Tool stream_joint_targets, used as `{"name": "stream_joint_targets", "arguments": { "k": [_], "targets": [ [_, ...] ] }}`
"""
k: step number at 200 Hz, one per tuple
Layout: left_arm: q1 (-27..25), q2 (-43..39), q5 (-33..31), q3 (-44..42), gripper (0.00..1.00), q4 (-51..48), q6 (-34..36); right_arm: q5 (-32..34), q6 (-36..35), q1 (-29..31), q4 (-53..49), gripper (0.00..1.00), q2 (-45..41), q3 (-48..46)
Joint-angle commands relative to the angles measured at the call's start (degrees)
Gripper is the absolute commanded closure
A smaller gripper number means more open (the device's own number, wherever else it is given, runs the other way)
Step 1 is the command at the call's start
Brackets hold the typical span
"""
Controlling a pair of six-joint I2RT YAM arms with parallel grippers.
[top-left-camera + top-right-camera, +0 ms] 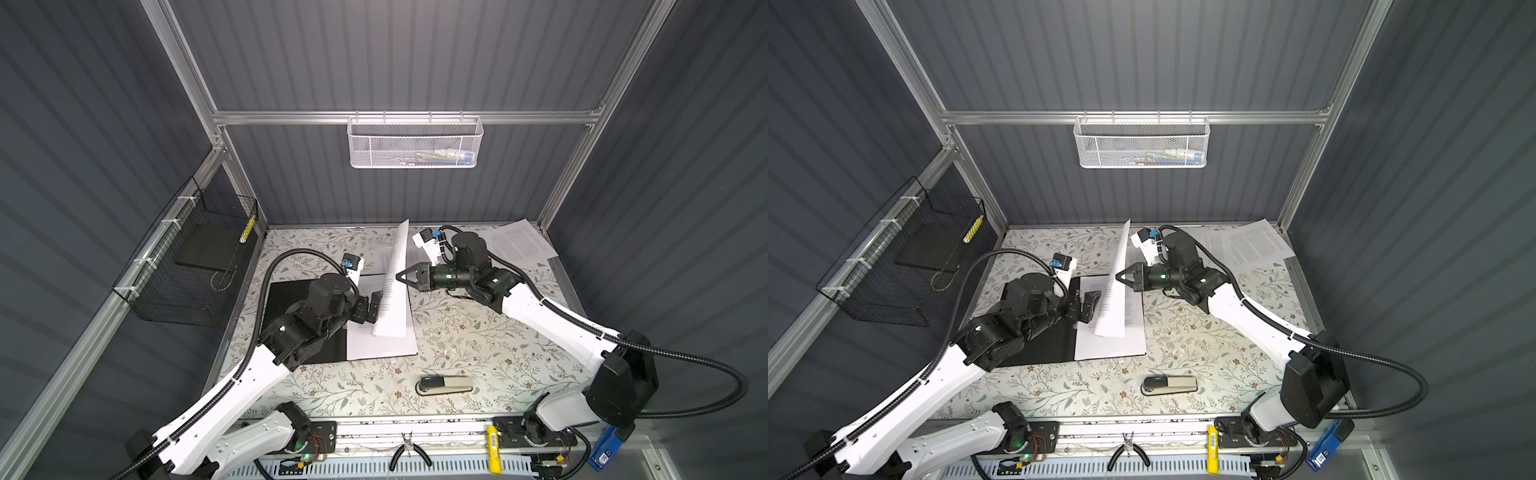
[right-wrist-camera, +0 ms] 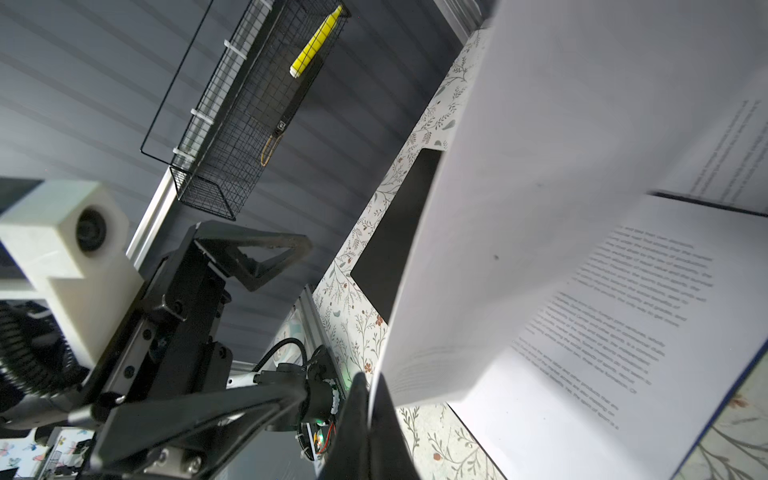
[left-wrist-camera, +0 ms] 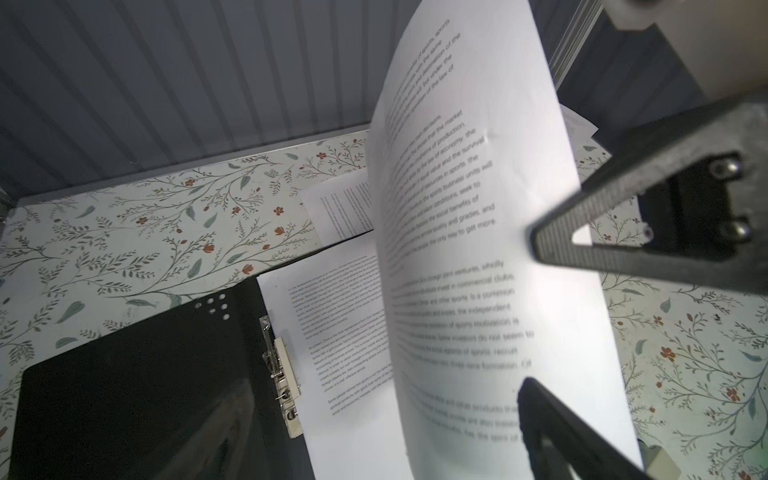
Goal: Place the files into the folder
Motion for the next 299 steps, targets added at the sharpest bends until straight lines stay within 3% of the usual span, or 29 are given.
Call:
{"name": "stream_joint_targets", "arguments": {
  "k": [1,27,57,92,299],
  "targets": [
    [0.00,-2.40,0.69,-3.09,0.00,0.01,2.06,-3.98,1.59,-4.75,4.36,1.00,3.71,-5.65],
    [0.17,-0.94,0.92,-5.73,0.00,1.62,2.05,-3.19,-3.54,-7.37,3.55,1.00,12.35,-8.42],
    [0.38,1.91,0.09,-4.06,0.00,-0.51,3.34,-2.33,-3.93,-7.16,3.17,1.00,20.64,-7.52],
    [0.40,1.00,2.60,-5.51,0.00,0.57,3.16,1.27,-6.50,-5.99,-1.31,1.00,22.90,-4.95],
    [1.02,3.72,5.24,-4.46,0.00,-0.69,4.06,-4.01,-16.53,-3.39,-13.42,1.00,30.11,7.66]
  ]
}}
